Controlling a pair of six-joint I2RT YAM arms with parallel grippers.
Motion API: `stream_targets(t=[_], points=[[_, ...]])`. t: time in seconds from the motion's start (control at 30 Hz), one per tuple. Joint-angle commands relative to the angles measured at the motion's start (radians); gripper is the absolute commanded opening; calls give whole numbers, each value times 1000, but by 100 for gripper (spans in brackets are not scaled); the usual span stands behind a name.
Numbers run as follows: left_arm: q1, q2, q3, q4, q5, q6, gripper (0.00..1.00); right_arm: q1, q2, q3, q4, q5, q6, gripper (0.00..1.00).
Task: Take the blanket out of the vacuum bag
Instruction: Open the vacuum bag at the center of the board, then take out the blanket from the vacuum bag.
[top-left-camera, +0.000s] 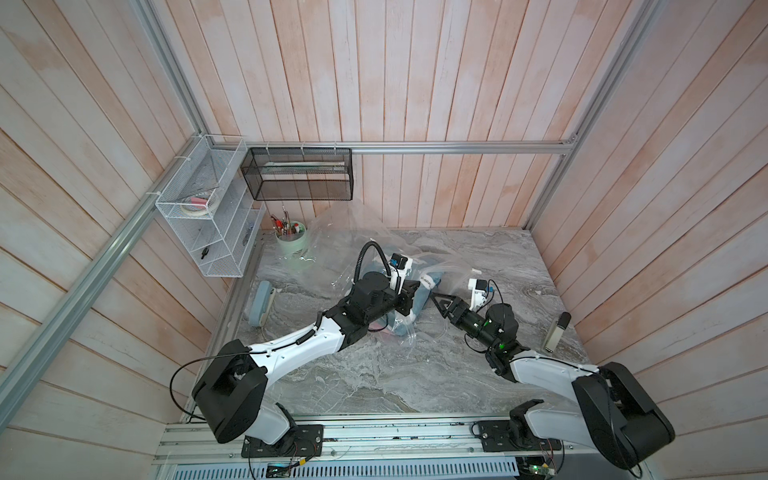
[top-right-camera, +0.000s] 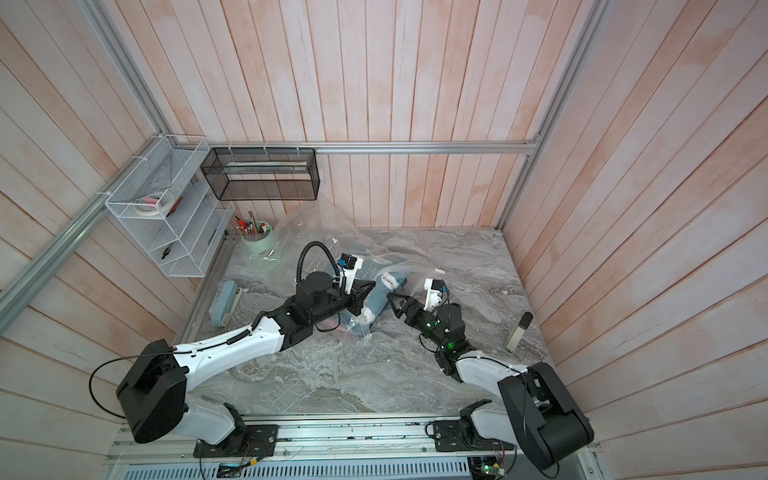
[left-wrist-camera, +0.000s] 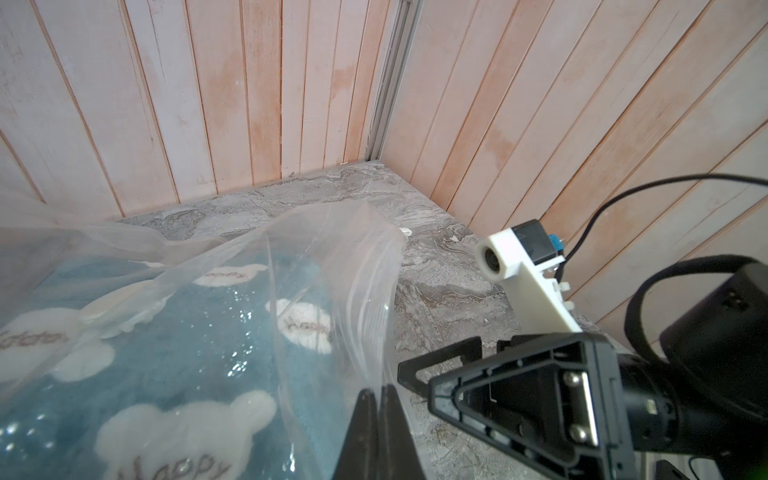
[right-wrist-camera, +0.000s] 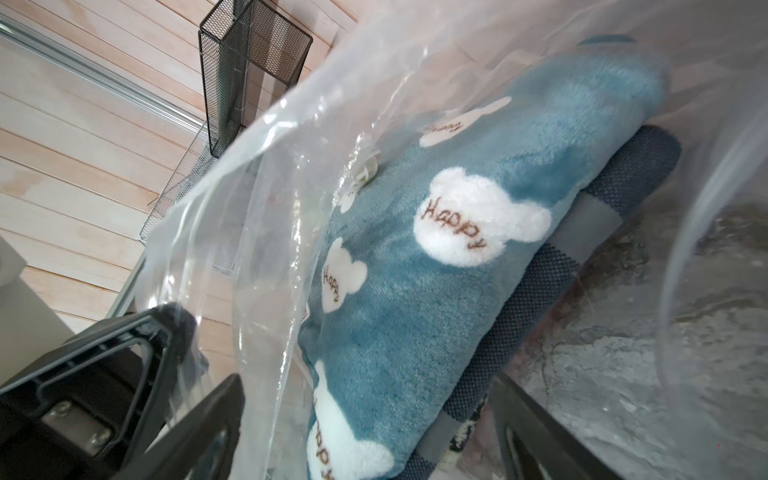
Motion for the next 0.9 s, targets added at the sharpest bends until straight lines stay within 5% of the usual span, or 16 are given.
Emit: stream_targets(t=[0.0,0.43,0.87], points=[[3,-23,-5,57,-11,-5,0,46,66,8,152,90,16,91],[3,-24,-6,58,-14,26,0,70,297,-1,404,94,112,90],[3,-73,-50,56,-24,29,0,75,429,91,468,28,149,87]])
